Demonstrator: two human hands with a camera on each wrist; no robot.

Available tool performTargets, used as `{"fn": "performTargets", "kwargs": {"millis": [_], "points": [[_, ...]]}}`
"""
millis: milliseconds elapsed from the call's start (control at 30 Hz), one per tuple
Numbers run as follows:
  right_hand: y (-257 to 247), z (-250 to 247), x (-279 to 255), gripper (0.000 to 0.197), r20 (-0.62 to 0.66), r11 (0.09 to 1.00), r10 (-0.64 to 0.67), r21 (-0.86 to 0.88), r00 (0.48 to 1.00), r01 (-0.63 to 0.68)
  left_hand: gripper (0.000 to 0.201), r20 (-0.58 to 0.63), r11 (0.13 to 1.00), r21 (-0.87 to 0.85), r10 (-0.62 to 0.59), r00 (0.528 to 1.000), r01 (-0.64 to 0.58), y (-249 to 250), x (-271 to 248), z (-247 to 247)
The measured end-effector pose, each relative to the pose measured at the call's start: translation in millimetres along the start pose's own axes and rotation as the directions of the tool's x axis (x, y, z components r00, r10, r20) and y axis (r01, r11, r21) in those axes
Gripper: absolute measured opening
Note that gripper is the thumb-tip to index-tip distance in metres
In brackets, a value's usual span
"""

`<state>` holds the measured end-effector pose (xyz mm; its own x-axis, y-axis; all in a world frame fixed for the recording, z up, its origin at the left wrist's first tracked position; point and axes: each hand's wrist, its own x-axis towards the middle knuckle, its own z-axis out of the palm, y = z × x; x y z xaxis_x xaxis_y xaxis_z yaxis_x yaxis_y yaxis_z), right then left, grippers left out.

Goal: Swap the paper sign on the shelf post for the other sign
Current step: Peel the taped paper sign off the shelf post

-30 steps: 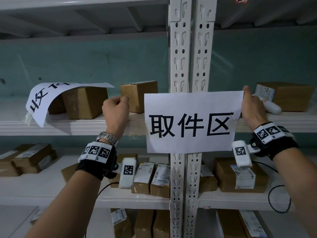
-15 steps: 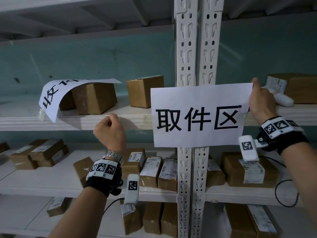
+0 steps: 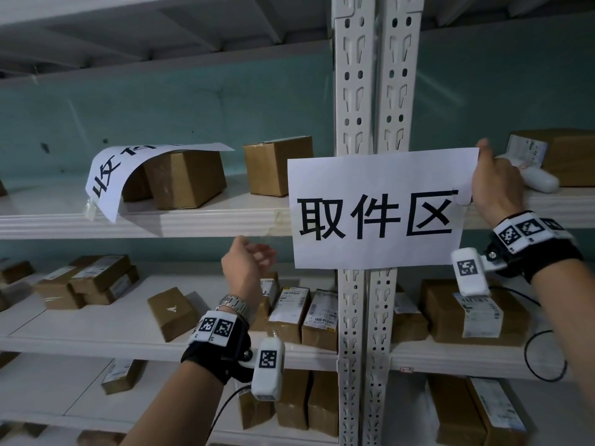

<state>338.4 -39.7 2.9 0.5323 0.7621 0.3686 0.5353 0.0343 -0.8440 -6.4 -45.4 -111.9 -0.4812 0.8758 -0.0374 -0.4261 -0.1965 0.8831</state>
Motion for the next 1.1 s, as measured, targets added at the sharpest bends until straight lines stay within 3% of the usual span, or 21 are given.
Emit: {"fn": "performTargets", "kwargs": {"millis": [133,200,467,733,1100], "points": [[2,0,2,0.081,-0.008,1.000,-0.007,0.006,1.000,0.007,0.027,0.166,0.993,0.024,0.107,0.980,-0.112,-2,-11,4],[4,1,3,0.083,-0.005,1.000,-0.019,0.012,1.000,0.019,0.029,0.194,0.985,0.049,0.153,0.969,-0.165,-1,-14,6],[6,3,5,0.080,-0.006,0.999,-0.046,0.004,0.999,0.046,0.023,0.218,0.952,0.102,0.263,0.940,-0.290,2,-21,3],[4,2,4,0.080,-0.004,0.999,-0.045,0.001,0.999,0.045,0.033,0.144,0.900,0.173,0.379,0.914,-0.400,0,-24,5],[7,3,6,0.081,-0.002,0.999,-0.036,0.021,0.999,0.036,0.031,0.209,0.850,0.205,0.446,0.870,-0.485,1,-29,2]]}}
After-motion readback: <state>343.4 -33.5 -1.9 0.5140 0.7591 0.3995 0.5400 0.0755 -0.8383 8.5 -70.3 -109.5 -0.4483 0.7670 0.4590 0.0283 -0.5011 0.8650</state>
